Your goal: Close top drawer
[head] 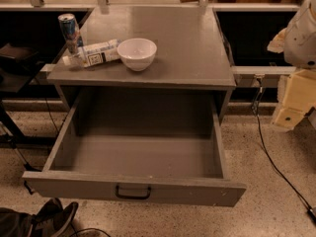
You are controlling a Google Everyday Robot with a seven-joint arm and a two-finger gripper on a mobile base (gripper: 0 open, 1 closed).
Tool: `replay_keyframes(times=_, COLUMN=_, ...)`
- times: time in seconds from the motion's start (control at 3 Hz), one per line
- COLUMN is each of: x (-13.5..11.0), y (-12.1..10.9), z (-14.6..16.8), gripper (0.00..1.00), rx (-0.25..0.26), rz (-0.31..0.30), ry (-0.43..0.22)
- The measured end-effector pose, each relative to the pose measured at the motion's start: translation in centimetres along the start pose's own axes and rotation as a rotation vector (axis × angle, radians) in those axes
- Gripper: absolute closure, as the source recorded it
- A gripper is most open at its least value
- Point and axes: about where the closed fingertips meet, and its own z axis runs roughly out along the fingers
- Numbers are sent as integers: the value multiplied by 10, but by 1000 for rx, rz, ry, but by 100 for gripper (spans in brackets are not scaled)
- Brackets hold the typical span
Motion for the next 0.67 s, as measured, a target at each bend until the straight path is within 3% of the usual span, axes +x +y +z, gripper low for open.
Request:
replay_keyframes(times=0.33, x=0, y=0, z=0, gripper=0, rx=0, rz=0, ry=0)
replay_keyframes(times=0.67, x=-2, y=13, z=3, gripper=0, rx=-7, rz=-47, ry=-4)
